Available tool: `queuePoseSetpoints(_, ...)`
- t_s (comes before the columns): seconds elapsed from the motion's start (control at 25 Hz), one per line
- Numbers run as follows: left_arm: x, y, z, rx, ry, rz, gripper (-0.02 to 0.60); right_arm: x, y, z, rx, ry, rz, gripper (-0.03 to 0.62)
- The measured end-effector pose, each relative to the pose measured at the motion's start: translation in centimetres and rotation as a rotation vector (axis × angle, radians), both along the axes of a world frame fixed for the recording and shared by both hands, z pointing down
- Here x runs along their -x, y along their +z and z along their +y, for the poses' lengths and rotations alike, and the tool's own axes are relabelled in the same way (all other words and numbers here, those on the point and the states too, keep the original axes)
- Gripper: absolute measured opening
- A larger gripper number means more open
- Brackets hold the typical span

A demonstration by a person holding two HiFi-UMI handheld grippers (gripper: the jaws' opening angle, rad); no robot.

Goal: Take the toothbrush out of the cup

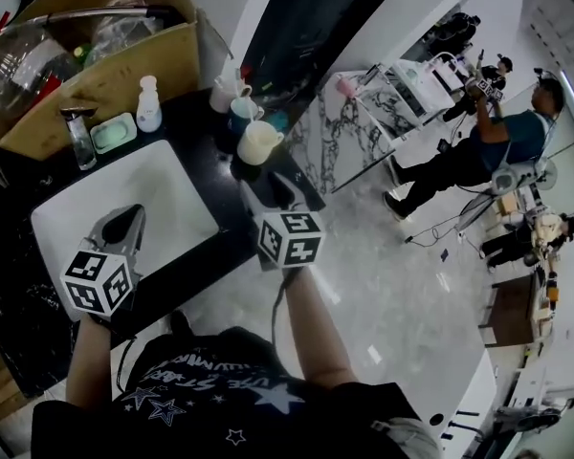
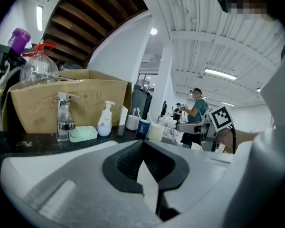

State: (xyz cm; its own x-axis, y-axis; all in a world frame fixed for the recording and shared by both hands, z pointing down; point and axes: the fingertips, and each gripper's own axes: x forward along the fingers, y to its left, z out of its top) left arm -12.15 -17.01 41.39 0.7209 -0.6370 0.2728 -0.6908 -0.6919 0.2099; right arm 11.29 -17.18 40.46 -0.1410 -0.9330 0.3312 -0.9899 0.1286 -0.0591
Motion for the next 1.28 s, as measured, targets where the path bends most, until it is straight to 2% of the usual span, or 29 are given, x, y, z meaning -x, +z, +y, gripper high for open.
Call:
queuePoseSetpoints(0.16,-0.6,-0.1,-1.9,-0.003,-0.006,0.0,0.009,-0.9,-0.7,-2.5,0.0,0.008,0.009,0.253)
queuePoseSetpoints(0.32,-1.4,0.0,-2.8,0.0,-0.031,-0.018,0.009,-2.0,-1.0,-4.9,0.004,-0.025,0.014,0.253)
queuePoseSetpoints(0.48,-1.6,0.1,-3.6,0.006,-0.106,-0.035,0.009,-2.7,-0.8,-7.7,0.018,-0.077,0.01,0.252)
queuePoseSetpoints(0.84,-3.7,-0.3,-5.2,0.014,-0.257,-0.055,0.009,-4.4,-1.7,-13.7,-0.017,-0.197,0.014,0.252)
queuePoseSetpoints(0.96,-4.4,-0.6,-5.5,0.006,-0.293,-0.069,0.009,-4.8,-1.7,-15.3,0.0,-0.227,0.025,0.245)
queuePoseSetpoints(1.0,-4.5,-0.7,-5.5,0.004,-0.304,-0.073,0.009,-4.8,-1.5,-15.7,0.007,-0.234,0.035,0.212)
queuePoseSetpoints(1.04,-4.7,-0.7,-5.5,0.002,-0.315,-0.077,0.009,-4.9,-1.3,-16.1,0.017,-0.243,0.045,0.207)
queuePoseSetpoints(1.28,-5.1,-0.5,-5.4,0.005,-0.389,-0.097,0.009,-4.1,1.0,-17.7,0.131,-0.332,0.121,0.196)
